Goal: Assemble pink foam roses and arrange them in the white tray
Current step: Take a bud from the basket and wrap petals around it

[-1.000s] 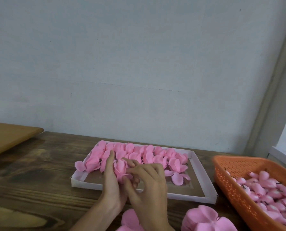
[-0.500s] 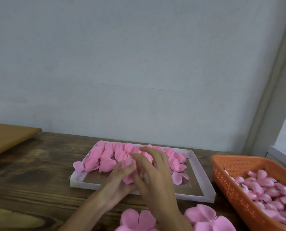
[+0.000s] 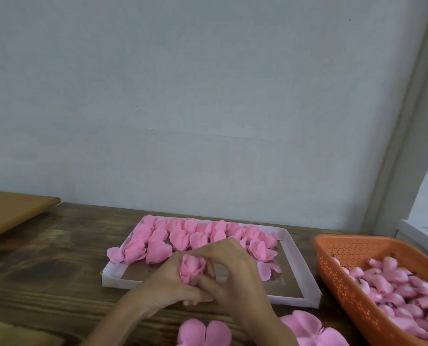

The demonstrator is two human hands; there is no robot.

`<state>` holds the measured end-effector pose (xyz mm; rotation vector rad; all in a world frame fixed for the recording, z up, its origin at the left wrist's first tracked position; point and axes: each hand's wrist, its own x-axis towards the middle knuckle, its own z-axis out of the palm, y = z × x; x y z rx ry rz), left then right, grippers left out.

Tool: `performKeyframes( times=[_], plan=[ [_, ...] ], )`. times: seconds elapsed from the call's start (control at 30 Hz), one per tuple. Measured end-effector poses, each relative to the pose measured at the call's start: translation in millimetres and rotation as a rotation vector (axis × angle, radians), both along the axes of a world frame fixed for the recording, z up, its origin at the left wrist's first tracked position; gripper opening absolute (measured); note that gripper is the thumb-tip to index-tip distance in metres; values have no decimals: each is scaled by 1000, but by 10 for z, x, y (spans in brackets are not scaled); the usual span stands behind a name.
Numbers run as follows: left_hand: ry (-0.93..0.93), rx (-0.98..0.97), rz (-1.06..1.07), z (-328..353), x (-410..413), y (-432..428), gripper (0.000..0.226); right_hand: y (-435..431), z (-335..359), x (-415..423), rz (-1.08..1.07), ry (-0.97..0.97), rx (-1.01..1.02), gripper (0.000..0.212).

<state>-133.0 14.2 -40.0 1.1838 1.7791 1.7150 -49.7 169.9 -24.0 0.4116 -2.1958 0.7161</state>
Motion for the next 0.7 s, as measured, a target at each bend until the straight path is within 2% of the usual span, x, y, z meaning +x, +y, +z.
performKeyframes(
  times=[0.07, 0.2, 0.37, 0.53, 0.7],
  plan=[
    [59, 1, 45, 6, 25, 25, 29, 16, 13, 12, -17, 20, -9, 42],
    [64, 46, 65, 8, 47, 53, 37, 47, 37, 27, -33, 8, -28, 43],
    [78, 57, 113, 6, 75, 67, 20, 73, 30, 32, 2, 28, -36, 30],
    [104, 73, 192, -26, 41, 62, 7, 57, 21, 56, 50, -36, -91, 20],
    [133, 78, 182, -34, 15, 56, 10, 43, 12, 89, 76, -119, -67, 21]
  ],
)
